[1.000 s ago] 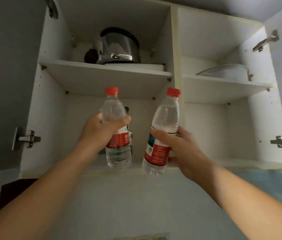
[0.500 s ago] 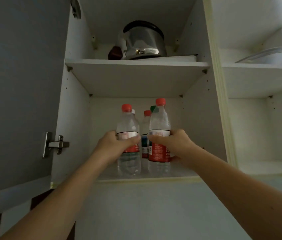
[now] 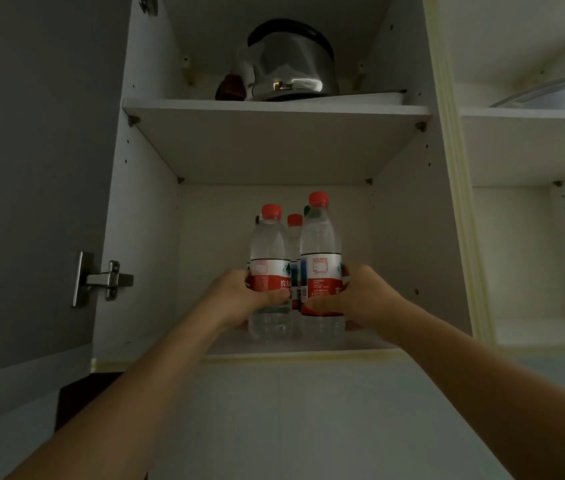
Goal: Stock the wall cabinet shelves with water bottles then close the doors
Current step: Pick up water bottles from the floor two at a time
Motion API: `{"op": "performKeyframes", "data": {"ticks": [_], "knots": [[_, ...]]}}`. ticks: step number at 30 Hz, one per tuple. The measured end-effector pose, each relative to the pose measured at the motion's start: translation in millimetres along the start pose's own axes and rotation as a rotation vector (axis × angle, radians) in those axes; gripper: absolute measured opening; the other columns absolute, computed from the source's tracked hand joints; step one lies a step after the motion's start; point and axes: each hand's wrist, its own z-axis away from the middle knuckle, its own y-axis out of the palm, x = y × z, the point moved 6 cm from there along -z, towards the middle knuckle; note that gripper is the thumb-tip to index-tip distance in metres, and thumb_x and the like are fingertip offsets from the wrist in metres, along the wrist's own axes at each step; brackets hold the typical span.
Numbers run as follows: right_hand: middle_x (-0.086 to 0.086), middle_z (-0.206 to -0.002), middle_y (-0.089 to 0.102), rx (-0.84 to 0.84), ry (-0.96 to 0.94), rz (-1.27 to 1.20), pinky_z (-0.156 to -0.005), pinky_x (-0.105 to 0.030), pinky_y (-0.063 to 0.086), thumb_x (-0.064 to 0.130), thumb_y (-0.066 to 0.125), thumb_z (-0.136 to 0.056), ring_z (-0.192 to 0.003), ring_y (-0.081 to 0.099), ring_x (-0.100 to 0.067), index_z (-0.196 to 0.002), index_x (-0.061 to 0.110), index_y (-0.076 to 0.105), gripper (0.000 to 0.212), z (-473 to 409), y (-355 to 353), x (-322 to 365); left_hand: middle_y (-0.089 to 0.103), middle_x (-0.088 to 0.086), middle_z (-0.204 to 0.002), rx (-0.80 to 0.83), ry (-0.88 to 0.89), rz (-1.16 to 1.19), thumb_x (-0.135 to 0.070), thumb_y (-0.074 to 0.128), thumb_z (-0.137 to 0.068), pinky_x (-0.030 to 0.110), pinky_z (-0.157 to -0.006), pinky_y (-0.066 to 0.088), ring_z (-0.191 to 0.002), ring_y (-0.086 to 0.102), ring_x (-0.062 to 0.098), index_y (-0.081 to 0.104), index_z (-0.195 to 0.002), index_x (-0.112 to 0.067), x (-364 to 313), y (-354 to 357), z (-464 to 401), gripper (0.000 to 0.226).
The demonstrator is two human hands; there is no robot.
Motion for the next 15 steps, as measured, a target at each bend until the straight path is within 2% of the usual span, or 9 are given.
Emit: {"op": "performKeyframes", "data": {"ticks": [3, 6, 8, 10, 13, 15], "knots": [[-0.004, -0.103, 0.072, -0.015, 0.015, -0.005, -0.065, -0.029, 0.056, 0.028, 0.087, -0.078, -0.093, 0.069, -0.018, -0.116, 0.021, 0.064, 0.045, -12.4, 4.0, -8.0, 0.072, -0.003, -0.112, -0.022, -0.002, 0.023, -0.041, 0.082, -0.08, 0.043, -0.094, 0.057, -0.1, 0.069, 0.015, 0.063, -0.108, -0.034, 5.1, 4.8, -7.0, 0.034], [-0.003, -0.108, 0.071, -0.011, 0.028, -0.029, -0.073, -0.03, 0.057, 0.027, 0.087, -0.078, -0.098, 0.068, -0.018, -0.122, 0.019, 0.063, 0.05, -23.6, 8.5, -15.3, 0.072, 0.001, -0.117, -0.025, -0.015, 0.028, -0.039, 0.082, -0.082, 0.046, -0.098, 0.055, -0.105, 0.068, 0.019, 0.065, -0.12, -0.025, 9.1, 10.0, -14.3, 0.044], [0.001, -0.103, 0.07, -0.002, 0.03, -0.037, -0.065, -0.024, 0.052, 0.026, 0.086, -0.079, -0.091, 0.066, -0.012, -0.121, 0.021, 0.063, 0.048, -27.6, 10.3, -17.9, 0.072, 0.002, -0.118, -0.023, -0.026, 0.022, -0.037, 0.081, -0.083, 0.047, -0.098, 0.056, -0.105, 0.069, 0.021, 0.065, -0.119, -0.024, 11.9, 11.5, -19.0, 0.041], [0.002, -0.103, 0.069, 0.008, 0.041, -0.051, -0.063, -0.022, 0.049, 0.023, 0.085, -0.08, -0.089, 0.065, -0.009, -0.122, 0.02, 0.062, 0.048, -31.3, 12.3, -21.1, 0.072, 0.003, -0.117, -0.024, -0.038, 0.017, -0.037, 0.08, -0.085, 0.047, -0.095, 0.057, -0.105, 0.069, 0.022, 0.065, -0.122, -0.022, 15.0, 13.3, -22.7, 0.043], [0.0, -0.108, 0.07, 0.014, 0.039, -0.05, -0.068, -0.022, 0.049, 0.021, 0.085, -0.081, -0.096, 0.066, -0.014, -0.116, 0.022, 0.064, 0.04, -30.4, 14.4, -23.0, 0.072, 0.004, -0.117, -0.042, -0.037, -0.01, -0.039, 0.079, -0.086, 0.04, -0.088, 0.058, -0.104, 0.068, 0.022, 0.065, -0.126, -0.02, 17.1, 15.5, -24.8, 0.047], [0.001, -0.103, 0.072, 0.038, 0.021, 0.01, -0.07, -0.021, 0.049, 0.021, 0.084, -0.082, -0.098, 0.068, -0.015, -0.105, 0.025, 0.066, 0.03, -24.7, 13.3, -23.1, 0.072, 0.005, -0.117, -0.047, -0.033, -0.053, -0.039, 0.079, -0.086, 0.033, -0.081, 0.056, -0.101, 0.068, 0.021, 0.067, -0.127, -0.02, 16.4, 16.3, -22.2, 0.047]]}}
